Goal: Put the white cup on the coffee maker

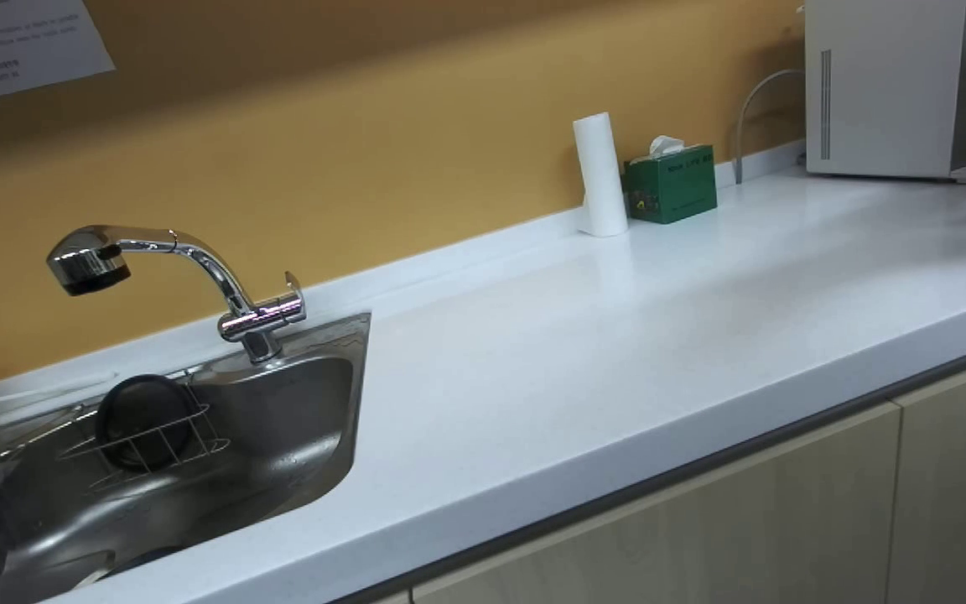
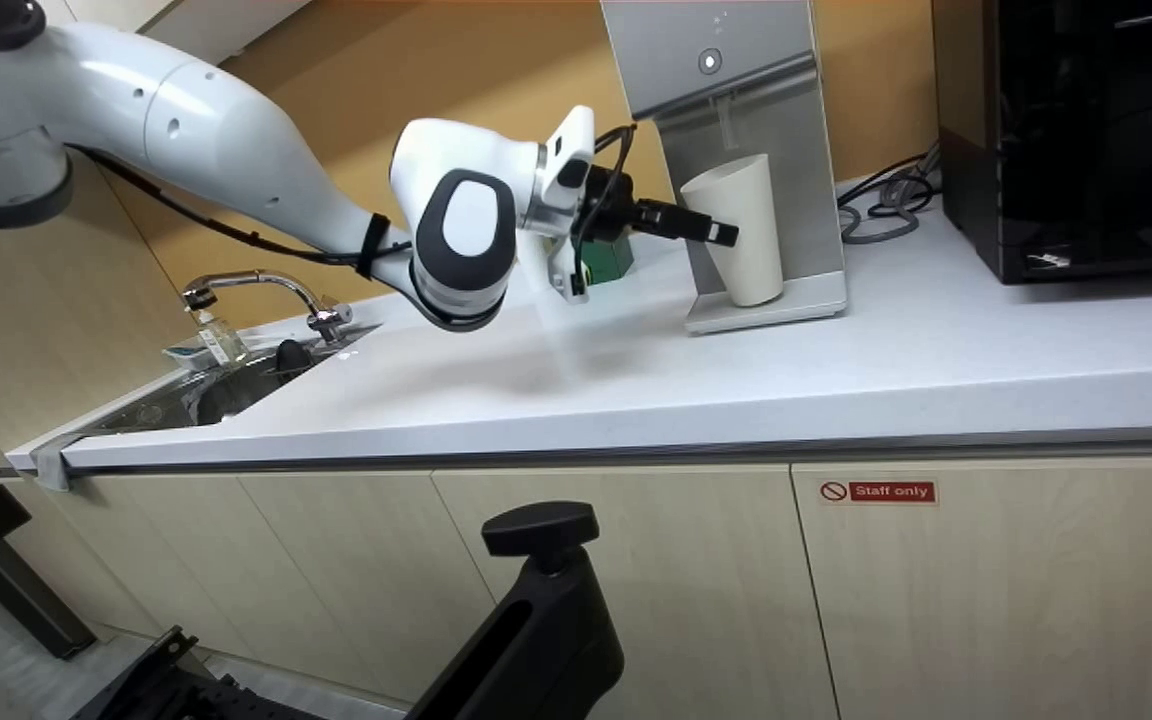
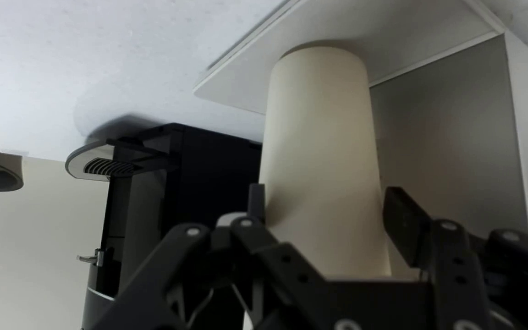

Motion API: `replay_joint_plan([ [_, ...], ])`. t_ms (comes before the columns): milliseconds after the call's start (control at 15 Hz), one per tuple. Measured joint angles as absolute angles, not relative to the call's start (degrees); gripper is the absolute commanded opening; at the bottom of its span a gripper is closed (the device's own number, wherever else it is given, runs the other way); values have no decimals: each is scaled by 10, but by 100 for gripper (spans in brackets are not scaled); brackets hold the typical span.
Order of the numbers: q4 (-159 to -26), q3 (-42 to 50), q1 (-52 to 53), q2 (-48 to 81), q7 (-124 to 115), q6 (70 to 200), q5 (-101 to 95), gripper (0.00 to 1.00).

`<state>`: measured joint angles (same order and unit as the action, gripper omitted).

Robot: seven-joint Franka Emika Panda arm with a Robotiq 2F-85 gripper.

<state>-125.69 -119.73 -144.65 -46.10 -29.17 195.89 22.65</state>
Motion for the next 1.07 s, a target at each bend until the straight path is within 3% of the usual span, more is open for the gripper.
replay_joint_plan([
  [200,-1250,-1200,-1452,-466,-292,1957,227,100],
  [667,-1248,-1198,-1448,-466,-292,1951,228,100],
  [1067,-1275,-1148,-1383,-448,-280,1869,228,100],
])
